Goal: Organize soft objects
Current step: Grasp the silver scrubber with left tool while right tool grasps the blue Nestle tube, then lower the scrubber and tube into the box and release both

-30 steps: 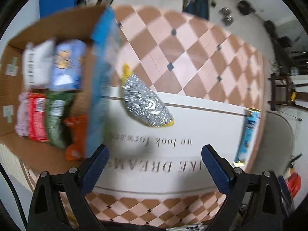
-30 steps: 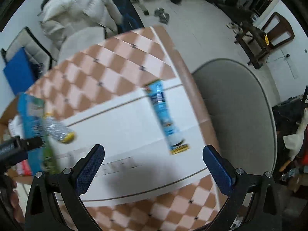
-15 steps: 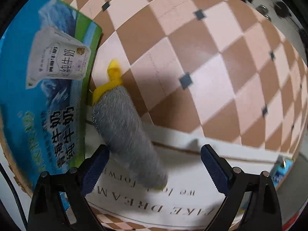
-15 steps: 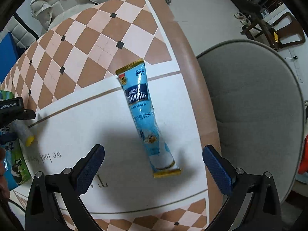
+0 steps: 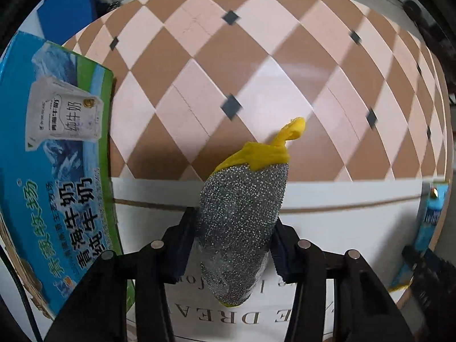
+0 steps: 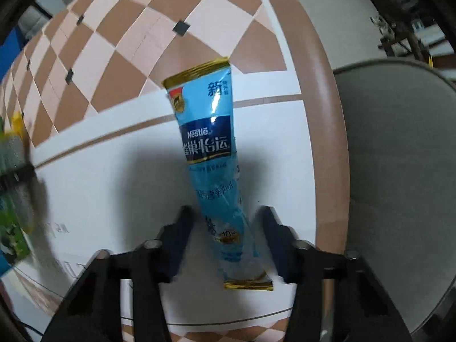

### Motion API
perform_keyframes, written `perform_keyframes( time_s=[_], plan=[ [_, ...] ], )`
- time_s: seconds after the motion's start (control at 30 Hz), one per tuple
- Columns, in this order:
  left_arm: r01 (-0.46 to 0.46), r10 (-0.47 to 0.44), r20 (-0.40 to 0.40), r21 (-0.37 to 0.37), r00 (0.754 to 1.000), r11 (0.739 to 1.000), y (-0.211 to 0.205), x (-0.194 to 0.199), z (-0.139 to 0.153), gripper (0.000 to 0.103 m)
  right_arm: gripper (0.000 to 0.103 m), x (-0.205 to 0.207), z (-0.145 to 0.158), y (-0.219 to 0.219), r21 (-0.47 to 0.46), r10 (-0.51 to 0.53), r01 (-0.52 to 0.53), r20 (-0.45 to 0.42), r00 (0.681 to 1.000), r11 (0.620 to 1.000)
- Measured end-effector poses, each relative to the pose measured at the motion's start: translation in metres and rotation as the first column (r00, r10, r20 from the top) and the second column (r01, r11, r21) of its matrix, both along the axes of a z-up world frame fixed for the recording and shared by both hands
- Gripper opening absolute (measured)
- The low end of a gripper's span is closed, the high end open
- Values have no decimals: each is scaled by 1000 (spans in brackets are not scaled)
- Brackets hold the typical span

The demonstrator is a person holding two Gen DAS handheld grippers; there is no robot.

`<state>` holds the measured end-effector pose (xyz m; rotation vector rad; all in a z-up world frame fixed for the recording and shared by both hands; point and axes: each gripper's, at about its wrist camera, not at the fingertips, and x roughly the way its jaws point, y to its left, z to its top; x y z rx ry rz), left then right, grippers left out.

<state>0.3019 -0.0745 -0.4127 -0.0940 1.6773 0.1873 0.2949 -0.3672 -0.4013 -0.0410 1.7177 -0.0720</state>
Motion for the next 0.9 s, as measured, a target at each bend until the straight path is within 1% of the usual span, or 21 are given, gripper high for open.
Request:
perform_keyframes(
  time_s=[0.07, 0.13, 0.17, 0.23, 0.3, 0.4, 0.43, 0.47, 0.53, 0.57, 0.67, 0.7, 0.73, 0.77, 0.83, 0.9],
  plan=[
    [16, -16, 4, -9, 1000, 1000, -5, -7, 3, 44, 23, -5, -1, -1, 6, -20, 20, -6, 1000, 1000],
    [33, -32, 22, -25, 999, 999, -8, -12, 12, 44, 20, -10, -2, 1, 0, -16, 16, -8, 1000, 1000],
    [46, -44, 40, -38, 998, 998, -9, -18, 21, 44, 19, -13, -1, 3, 7, -21, 21, -9, 1000, 1000],
    [75, -71, 74, -49, 995, 996, -9, -29, 36, 44, 18, -21, 2, 10, 49, -42, 43, -15, 999, 998],
    [116, -108, 118, -60, 987, 991, -8, -47, 60, 44, 18, -28, 13, 18, 82, -58, 58, -2, 998, 995],
    [129, -109, 172, -109, 979, 986, 13, -76, 97, 44, 18, -41, 43, 44, 164, -63, 55, 42, 997, 985],
    [123, -99, 185, -123, 978, 985, 22, -84, 107, 44, 18, -46, 58, 59, 198, -57, 43, 65, 996, 979],
    [110, -79, 209, -142, 975, 984, 40, -92, 125, 44, 18, -48, 69, 70, 217, -53, 34, 78, 996, 976],
    [90, -53, 243, -146, 969, 985, 64, -95, 149, 44, 18, -56, 100, 106, 278, -32, -3, 121, 992, 961],
    [69, -26, 265, -152, 964, 986, 89, -101, 164, 44, 18, -59, 113, 127, 298, -21, -21, 139, 990, 954],
    [23, 22, 295, -147, 955, 989, 146, -109, 190, 44, 18, -65, 150, 188, 344, 23, -90, 193, 981, 935],
    [0, 44, 304, -143, 952, 990, 171, -108, 198, 44, 18, -59, 161, 212, 404, 41, -117, 193, 980, 907],
    [-16, 58, 306, -137, 950, 990, 188, -108, 200, 44, 18, -59, 170, 239, 415, 59, -144, 212, 975, 898],
    [-41, 78, 310, -124, 948, 991, 216, -111, 202, 44, 18, -56, 179, 247, 419, 70, -159, 221, 973, 894],
    [-65, 95, 298, -108, 950, 992, 244, -105, 200, 44, 18, -50, 183, 296, 410, 105, -199, 241, 965, 890],
    [-94, 110, 282, -70, 953, 993, 278, -96, 194, 44, 18, -46, 181, 333, 385, 131, -221, 247, 960, 896]
  ],
)
